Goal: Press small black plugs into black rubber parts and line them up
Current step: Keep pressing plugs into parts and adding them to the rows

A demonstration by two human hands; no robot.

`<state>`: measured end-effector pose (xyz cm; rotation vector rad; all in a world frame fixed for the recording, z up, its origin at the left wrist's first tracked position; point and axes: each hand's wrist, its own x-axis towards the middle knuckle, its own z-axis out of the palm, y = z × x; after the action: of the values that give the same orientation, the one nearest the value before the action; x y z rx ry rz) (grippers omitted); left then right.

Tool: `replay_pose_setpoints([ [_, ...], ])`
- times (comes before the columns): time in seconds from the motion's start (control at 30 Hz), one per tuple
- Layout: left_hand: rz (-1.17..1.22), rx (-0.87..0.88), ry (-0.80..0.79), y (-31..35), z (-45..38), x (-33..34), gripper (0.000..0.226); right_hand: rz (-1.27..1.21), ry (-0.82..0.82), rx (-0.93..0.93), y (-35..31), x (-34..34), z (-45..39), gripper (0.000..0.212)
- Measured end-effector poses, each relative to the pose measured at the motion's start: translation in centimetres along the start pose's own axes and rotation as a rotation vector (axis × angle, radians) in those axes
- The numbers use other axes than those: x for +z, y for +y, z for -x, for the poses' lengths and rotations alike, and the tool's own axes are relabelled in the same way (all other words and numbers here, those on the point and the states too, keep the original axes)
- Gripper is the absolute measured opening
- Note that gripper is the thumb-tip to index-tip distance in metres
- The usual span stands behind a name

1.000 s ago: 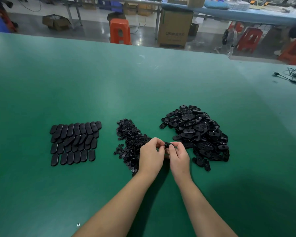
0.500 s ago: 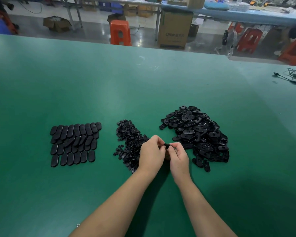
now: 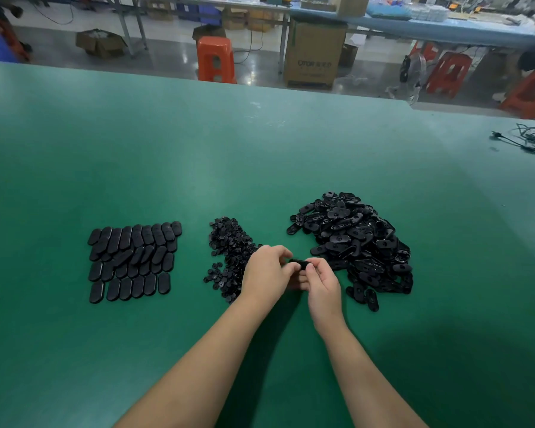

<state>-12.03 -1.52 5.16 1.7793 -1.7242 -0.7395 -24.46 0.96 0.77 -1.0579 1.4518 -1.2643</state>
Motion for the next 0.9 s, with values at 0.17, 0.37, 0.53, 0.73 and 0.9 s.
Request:
replay_pose_setpoints([
  [0.17, 0.067, 0.005, -0.031, -0.3, 0.3, -0.1, 0.014, 0.008, -0.010, -0.023, 0.1, 0.1, 0.1, 0.020],
  [0.37, -0.029, 0.052, 0.123, 0.3, 1.0, 0.3, 0.015, 0.024, 0.003, -0.007, 0.7, 0.2, -0.1, 0.017],
  [0.53, -0.011, 0.041, 0.140, 0.9, 1.2, 1.0, 0.007, 0.049, 0.018, -0.029, 0.8, 0.0, -0.2, 0.014],
  [0.73, 0.085, 0.021, 0.078, 0.3, 0.8, 1.0, 0.006, 0.071, 0.013, -0.041, 0.8, 0.0, -0.2, 0.015],
  [0.9, 0.054, 0.033, 0.052, 0.2, 0.8, 0.9, 0.006, 0.124, 0.030, -0.049, 1.0, 0.0, -0.2, 0.017],
])
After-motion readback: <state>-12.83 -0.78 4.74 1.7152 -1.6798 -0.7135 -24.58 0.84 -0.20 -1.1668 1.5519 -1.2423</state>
